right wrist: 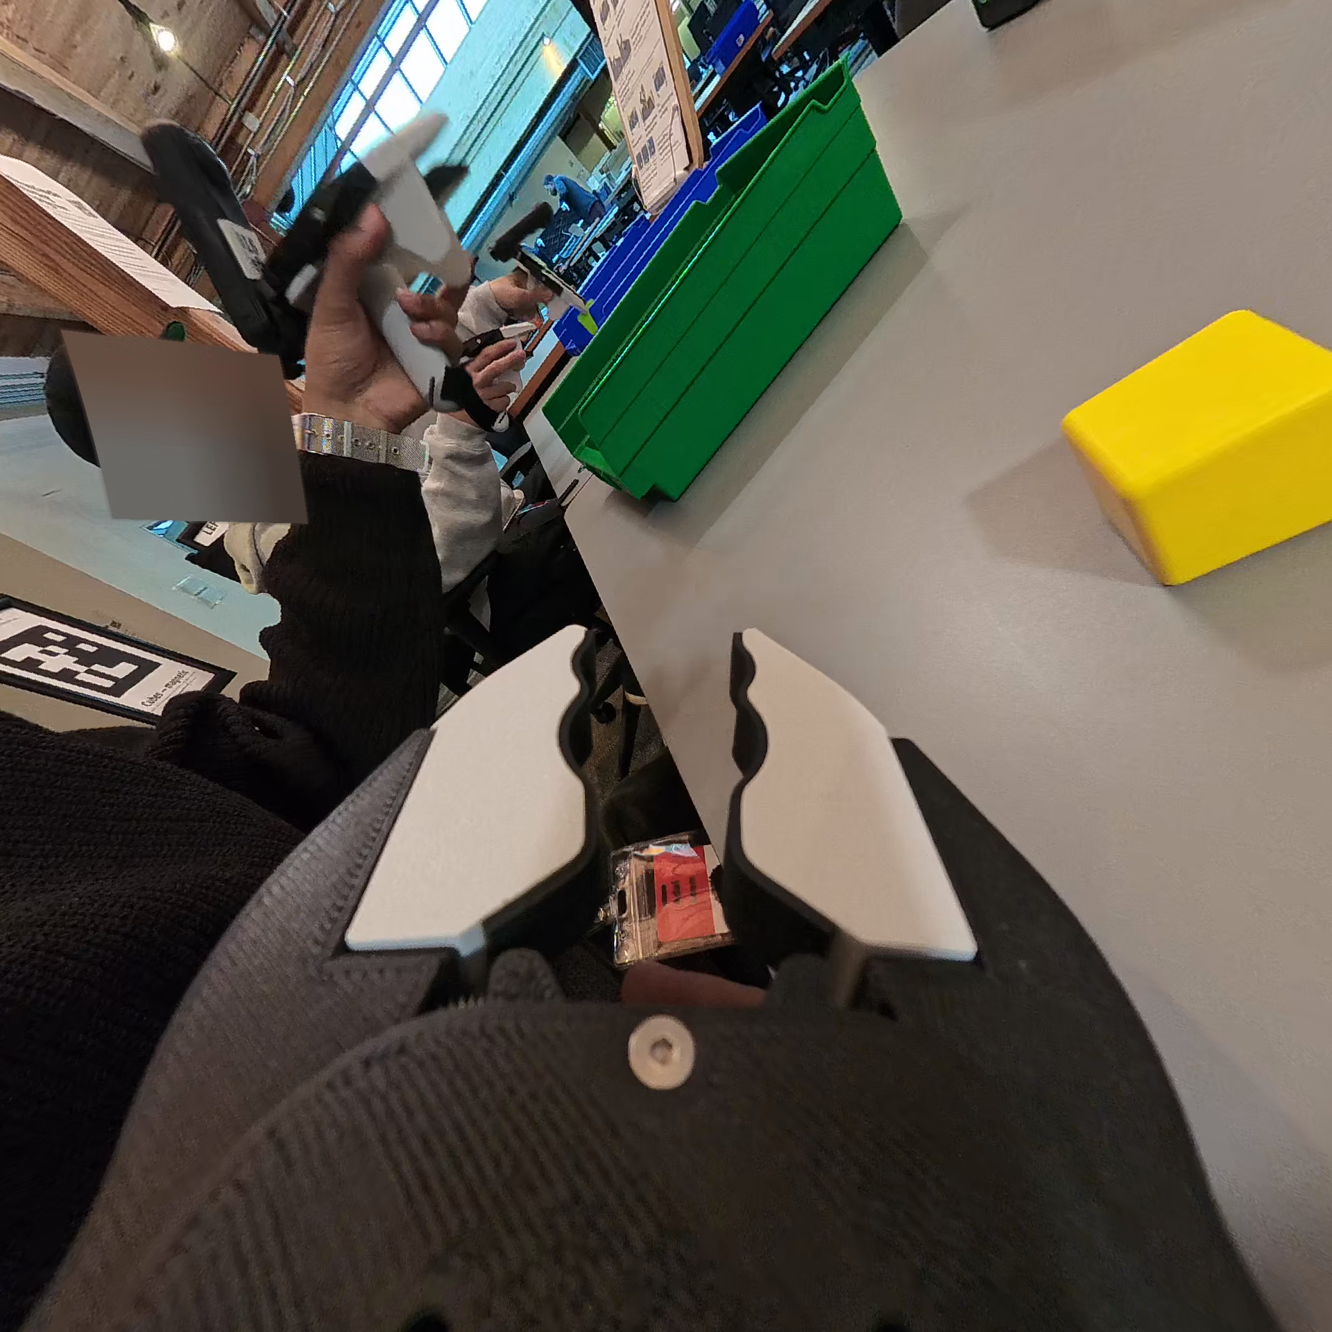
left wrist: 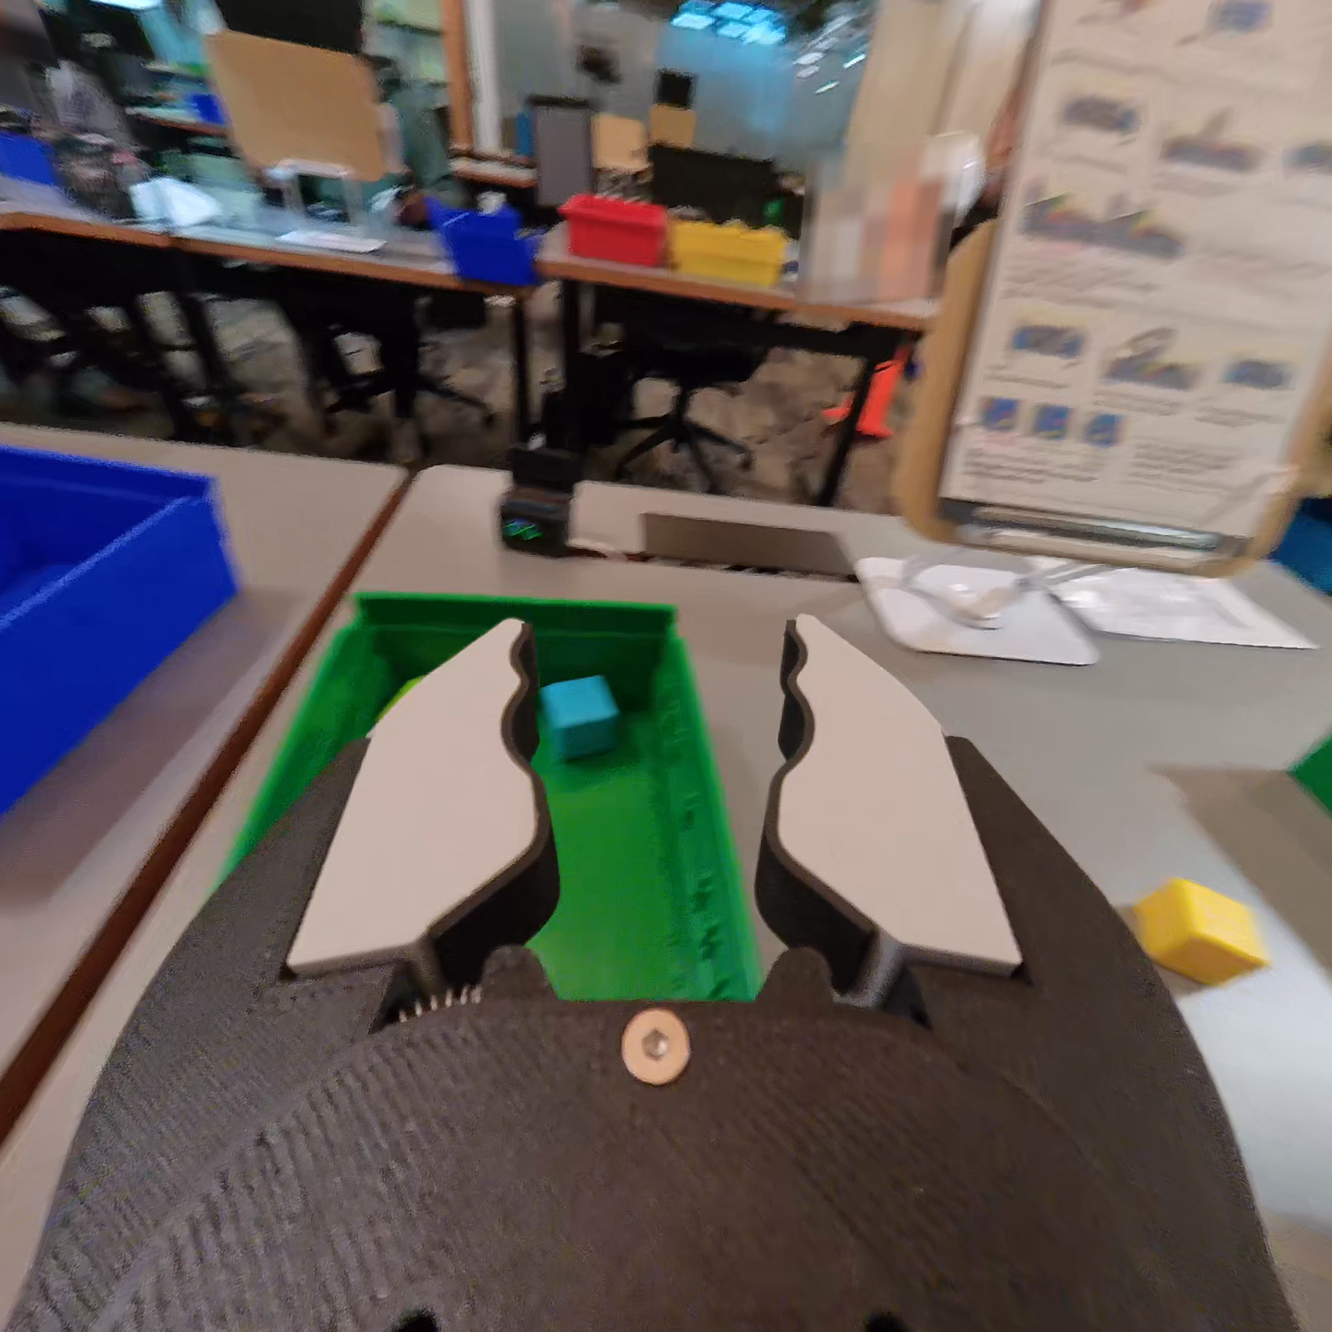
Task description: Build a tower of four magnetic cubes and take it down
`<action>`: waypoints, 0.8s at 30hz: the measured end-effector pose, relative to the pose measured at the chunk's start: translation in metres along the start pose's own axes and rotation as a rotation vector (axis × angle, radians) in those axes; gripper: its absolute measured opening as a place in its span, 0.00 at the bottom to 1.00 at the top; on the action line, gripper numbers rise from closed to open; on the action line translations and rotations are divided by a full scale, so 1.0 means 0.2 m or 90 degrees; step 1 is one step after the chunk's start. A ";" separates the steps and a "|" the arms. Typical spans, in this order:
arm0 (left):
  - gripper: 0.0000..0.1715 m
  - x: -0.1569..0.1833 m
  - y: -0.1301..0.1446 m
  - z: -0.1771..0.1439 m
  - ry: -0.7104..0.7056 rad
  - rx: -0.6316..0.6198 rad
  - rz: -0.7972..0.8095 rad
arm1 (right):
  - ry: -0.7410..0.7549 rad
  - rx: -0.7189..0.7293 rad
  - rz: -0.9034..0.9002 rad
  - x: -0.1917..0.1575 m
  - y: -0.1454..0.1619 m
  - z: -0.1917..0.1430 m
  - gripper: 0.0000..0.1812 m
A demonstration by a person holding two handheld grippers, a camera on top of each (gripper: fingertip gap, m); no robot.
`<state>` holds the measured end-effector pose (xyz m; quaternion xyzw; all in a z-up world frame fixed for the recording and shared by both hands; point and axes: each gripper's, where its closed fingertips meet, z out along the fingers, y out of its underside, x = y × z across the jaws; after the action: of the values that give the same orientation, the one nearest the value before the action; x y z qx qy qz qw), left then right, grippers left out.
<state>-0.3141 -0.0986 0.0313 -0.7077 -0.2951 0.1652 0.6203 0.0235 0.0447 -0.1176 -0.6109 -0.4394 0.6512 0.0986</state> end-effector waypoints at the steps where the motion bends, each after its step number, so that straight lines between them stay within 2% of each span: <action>1: 0.39 -0.09 0.02 -0.01 -0.043 -0.016 0.009 | 0.000 -0.001 0.000 0.00 0.00 0.00 0.20; 4: 0.40 -0.32 0.15 -0.04 -0.130 -0.086 0.026 | -0.003 -0.006 0.000 -0.01 0.01 0.01 0.20; 6: 0.41 -0.42 0.28 -0.03 -0.143 -0.148 0.011 | -0.002 -0.011 -0.003 -0.01 0.02 0.02 0.20; 10: 0.40 -0.45 0.56 0.06 -0.113 -0.249 -0.036 | -0.001 -0.020 -0.008 -0.01 0.03 0.04 0.20; 13: 0.41 -0.46 0.70 0.11 -0.133 -0.316 -0.011 | 0.002 -0.022 -0.012 0.00 0.04 0.03 0.20; 19: 0.41 -0.50 0.82 0.18 -0.206 -0.409 0.083 | 0.016 -0.009 -0.007 0.02 0.03 -0.01 0.20; 24: 0.41 -0.61 0.90 0.21 -0.294 -0.493 0.186 | 0.033 0.020 0.005 0.04 0.01 -0.08 0.20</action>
<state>-0.3948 -0.1531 -0.1680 -0.8659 -0.3624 0.2814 0.1994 0.0361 0.0547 -0.1223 -0.6279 -0.4240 0.6421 0.1170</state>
